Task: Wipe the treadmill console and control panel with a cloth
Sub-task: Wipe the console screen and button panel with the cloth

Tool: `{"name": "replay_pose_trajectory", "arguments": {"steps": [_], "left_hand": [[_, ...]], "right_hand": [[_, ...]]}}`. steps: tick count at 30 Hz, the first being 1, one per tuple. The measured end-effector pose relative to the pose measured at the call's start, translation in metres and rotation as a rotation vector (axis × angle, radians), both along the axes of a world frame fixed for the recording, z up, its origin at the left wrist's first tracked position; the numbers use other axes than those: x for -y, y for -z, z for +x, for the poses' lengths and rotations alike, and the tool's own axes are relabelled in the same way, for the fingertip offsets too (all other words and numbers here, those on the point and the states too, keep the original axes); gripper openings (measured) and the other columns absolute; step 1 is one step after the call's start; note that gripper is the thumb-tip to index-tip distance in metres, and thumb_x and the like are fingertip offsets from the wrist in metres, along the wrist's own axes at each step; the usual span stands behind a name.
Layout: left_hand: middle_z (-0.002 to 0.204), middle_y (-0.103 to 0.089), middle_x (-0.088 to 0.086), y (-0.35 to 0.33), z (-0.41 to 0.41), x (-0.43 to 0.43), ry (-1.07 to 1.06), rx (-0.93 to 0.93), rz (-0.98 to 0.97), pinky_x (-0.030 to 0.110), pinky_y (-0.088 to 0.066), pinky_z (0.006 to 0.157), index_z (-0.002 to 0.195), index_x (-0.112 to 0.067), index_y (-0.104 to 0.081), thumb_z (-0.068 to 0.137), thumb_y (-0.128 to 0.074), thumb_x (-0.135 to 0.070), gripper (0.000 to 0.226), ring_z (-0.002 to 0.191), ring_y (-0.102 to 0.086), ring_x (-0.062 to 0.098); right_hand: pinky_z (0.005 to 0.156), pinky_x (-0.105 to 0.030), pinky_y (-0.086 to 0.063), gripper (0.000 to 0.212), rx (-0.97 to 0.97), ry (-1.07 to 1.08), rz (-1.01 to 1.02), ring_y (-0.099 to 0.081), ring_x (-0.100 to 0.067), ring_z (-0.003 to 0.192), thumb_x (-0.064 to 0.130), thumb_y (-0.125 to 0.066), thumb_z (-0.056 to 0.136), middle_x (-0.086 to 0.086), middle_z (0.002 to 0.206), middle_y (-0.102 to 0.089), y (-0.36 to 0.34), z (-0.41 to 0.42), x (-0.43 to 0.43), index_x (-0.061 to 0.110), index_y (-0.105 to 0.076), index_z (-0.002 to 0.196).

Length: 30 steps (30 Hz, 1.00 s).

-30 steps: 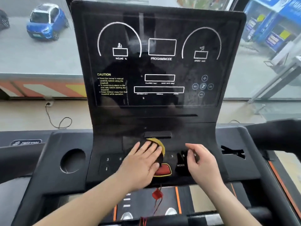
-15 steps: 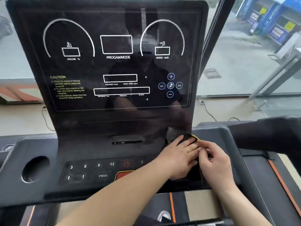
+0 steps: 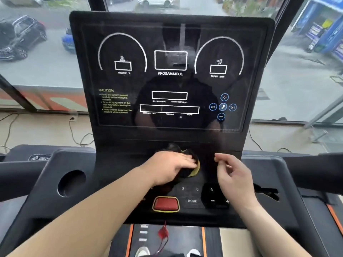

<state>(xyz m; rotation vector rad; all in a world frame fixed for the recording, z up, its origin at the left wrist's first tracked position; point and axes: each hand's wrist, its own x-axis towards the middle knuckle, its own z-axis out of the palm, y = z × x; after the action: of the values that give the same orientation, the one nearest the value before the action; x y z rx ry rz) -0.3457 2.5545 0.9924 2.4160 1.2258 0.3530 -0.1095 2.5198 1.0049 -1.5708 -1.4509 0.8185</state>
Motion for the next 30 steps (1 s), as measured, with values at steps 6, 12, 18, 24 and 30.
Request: {"name": "replay_pose_trajectory", "arguments": {"steps": [6,12,18,24,30], "left_hand": [[0.142,-0.061,-0.017,0.001,-0.088,0.038,-0.216,-0.012,0.012,0.01,-0.024,0.116,0.136,-0.036,-0.065,0.102,-0.047,-0.011,0.046,0.136,-0.052,0.002],[0.126,-0.069,-0.018,-0.033,-0.08,0.064,-0.679,0.416,0.014,0.011,-0.042,0.1,0.134,-0.027,-0.067,0.105,-0.051,-0.012,0.037,0.116,-0.061,-0.006],[0.147,-0.052,-0.024,-0.097,0.001,0.066,-0.319,0.797,-0.54,0.011,-0.034,0.112,0.151,-0.031,-0.048,0.108,-0.047,-0.015,0.046,0.132,-0.043,-0.017],[0.115,-0.072,-0.013,-0.112,-0.003,0.029,-0.461,0.707,-0.073,0.022,-0.053,0.098,0.13,-0.022,-0.068,0.099,-0.057,-0.007,0.036,0.109,-0.065,-0.004],[0.117,-0.068,-0.018,-0.118,-0.008,0.001,-0.472,0.682,-0.012,0.025,-0.053,0.099,0.13,-0.021,-0.067,0.098,-0.059,-0.005,0.037,0.112,-0.063,-0.002]], "right_hand": [[0.073,-0.019,-0.047,0.03,-0.003,-0.088,-0.046,-0.064,-0.003,0.074,0.005,-0.058,0.098,0.011,0.101,-0.076,0.0,-0.067,0.012,0.028,-0.075,0.107],[0.084,-0.025,-0.057,0.021,-0.182,-0.052,-0.145,-0.073,-0.008,0.095,0.019,-0.059,0.103,0.01,0.1,-0.078,-0.017,-0.108,0.031,0.031,-0.073,0.112],[0.095,-0.046,-0.058,0.03,-0.784,0.0,-0.365,-0.073,-0.022,0.112,0.046,-0.051,0.105,-0.005,0.119,-0.076,-0.06,-0.119,0.03,0.03,-0.069,0.123],[0.069,-0.034,-0.049,0.035,-0.479,0.559,-0.019,-0.052,-0.019,0.085,0.035,-0.037,0.108,0.006,0.081,-0.057,-0.104,-0.058,-0.011,0.025,-0.06,0.082],[0.123,-0.014,-0.004,0.048,0.274,0.114,0.363,-0.003,-0.006,0.157,0.036,-0.035,0.109,0.004,0.169,-0.009,-0.097,-0.039,-0.078,0.023,-0.045,0.154]]}}
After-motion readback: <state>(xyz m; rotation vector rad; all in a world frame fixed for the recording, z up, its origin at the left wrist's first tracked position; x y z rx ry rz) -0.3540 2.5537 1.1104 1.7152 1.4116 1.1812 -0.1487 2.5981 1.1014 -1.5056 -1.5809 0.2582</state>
